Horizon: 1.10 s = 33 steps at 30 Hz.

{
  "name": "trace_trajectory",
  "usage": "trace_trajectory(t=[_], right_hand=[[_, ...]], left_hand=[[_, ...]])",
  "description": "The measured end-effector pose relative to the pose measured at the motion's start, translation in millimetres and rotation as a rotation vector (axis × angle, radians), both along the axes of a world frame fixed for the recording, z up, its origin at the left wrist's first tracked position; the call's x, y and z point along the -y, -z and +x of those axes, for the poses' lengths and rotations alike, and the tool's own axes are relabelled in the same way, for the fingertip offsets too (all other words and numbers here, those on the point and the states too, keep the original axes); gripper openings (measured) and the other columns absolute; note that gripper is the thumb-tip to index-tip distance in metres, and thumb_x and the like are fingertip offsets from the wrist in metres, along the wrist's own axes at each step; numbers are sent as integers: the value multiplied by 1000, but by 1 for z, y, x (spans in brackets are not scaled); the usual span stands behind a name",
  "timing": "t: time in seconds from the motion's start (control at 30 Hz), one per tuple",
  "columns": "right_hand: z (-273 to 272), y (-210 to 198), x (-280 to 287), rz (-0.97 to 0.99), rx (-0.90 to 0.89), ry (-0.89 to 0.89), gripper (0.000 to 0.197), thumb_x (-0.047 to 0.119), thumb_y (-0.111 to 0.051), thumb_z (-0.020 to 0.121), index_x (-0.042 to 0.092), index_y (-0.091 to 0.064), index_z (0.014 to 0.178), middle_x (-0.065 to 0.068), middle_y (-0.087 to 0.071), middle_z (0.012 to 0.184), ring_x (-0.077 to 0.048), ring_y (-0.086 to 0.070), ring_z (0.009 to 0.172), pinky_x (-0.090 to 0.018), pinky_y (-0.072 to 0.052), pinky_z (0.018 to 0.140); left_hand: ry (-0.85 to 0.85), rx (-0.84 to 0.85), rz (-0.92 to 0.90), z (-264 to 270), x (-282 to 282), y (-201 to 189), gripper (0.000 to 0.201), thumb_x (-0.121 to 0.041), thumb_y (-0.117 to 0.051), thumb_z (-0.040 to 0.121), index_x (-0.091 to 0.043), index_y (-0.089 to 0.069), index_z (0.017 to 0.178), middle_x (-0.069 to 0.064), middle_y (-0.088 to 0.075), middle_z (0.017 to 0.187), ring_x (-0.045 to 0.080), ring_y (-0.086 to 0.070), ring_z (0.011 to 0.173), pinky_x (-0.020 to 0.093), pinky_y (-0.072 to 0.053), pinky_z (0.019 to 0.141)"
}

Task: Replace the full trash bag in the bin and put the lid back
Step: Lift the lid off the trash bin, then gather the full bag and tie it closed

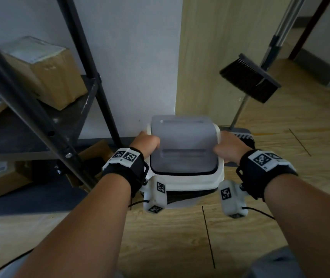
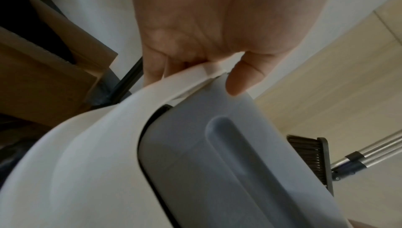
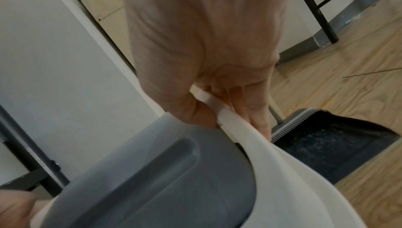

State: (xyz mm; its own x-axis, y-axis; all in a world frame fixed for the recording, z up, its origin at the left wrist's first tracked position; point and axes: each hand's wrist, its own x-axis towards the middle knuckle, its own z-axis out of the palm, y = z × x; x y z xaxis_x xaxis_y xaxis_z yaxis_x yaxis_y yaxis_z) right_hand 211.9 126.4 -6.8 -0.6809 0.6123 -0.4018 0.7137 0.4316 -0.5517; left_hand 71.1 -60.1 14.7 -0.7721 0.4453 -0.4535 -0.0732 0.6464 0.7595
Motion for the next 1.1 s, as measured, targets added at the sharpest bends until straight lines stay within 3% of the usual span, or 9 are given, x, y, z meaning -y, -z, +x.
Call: trace_trajectory(t=[0.2, 0.4, 0.47, 0.5, 0.53, 0.73, 0.8, 0.93, 1.1], right_hand=[[32, -19, -8, 87, 12, 182, 14, 5, -47, 83, 6, -48, 69, -12, -53, 67, -29, -53, 65, -30, -38, 53], [54, -18, -42, 88, -37, 433, 15, 5, -46, 87, 3, -54, 99, -16, -55, 82, -32, -54, 79, -28, -36, 50], [60, -16, -53, 87, -55, 515, 8, 5, -45, 88, 4, -51, 94, -13, -54, 78, -32, -53, 80, -32, -39, 58], [63, -14, -57, 106, -64, 555, 9, 5, -45, 89, 5, -52, 94, -13, -56, 83, -34, -54, 83, -34, -40, 64], [65, -12, -62, 133, -62, 593, 14, 5, -45, 90, 5, -54, 100, -15, -58, 91, -36, -57, 90, -34, -40, 69], [84, 11, -75, 167, 150, 650, 33, 12, -36, 101, 1, -47, 130, -18, -52, 138, -34, -49, 126, -34, -41, 99], [95, 20, -75, 107, 193, 670, 40, 19, -41, 100, 5, -43, 138, -13, -47, 144, -32, -47, 129, -25, -45, 83], [109, 51, -83, 95, 523, 578, 65, 34, -58, 91, 4, -36, 145, -20, -38, 149, -37, -40, 135, -49, -36, 110], [127, 100, -75, -21, 579, 731, 67, 37, -48, 97, 5, -22, 151, -19, -32, 153, -38, -36, 138, -52, -32, 110]], left_hand=[[102, 35, 75, 14, -31, 6, 70, -22, -52, 40, -4, -54, 108, 23, -61, 108, 37, -61, 101, 46, -50, 88], [137, 64, 323, 34, -64, -4, 59, -22, -56, 59, -10, -60, 116, 19, -65, 118, 35, -61, 110, 50, -45, 102], [107, 92, 372, 35, -71, -1, 65, -27, -59, 56, -2, -58, 116, 29, -60, 116, 34, -63, 102, 43, -51, 89], [97, 111, 375, 36, -71, -3, 65, -24, -59, 61, 3, -52, 120, 32, -54, 121, 11, -50, 94, 36, -49, 81], [82, 134, 378, 37, -72, -4, 65, -20, -58, 68, 4, -45, 127, 31, -50, 129, 40, -47, 124, 32, -45, 81], [-23, 194, 376, 28, -75, 12, 39, -12, -52, 91, -14, -52, 130, 6, -60, 115, 15, -56, 102, 16, -48, 80], [-45, 195, 374, 25, -75, 16, 48, -12, -52, 92, -13, -44, 139, 7, -55, 123, 15, -51, 108, 23, -43, 96], [-55, 194, 360, 19, -76, 22, 54, -12, -54, 92, -12, -39, 144, 9, -50, 138, 16, -48, 119, 30, -37, 106], [-82, 211, 321, 13, -72, 34, 41, -11, -54, 92, -12, -51, 132, 7, -53, 130, 19, -49, 125, 32, -38, 106]])
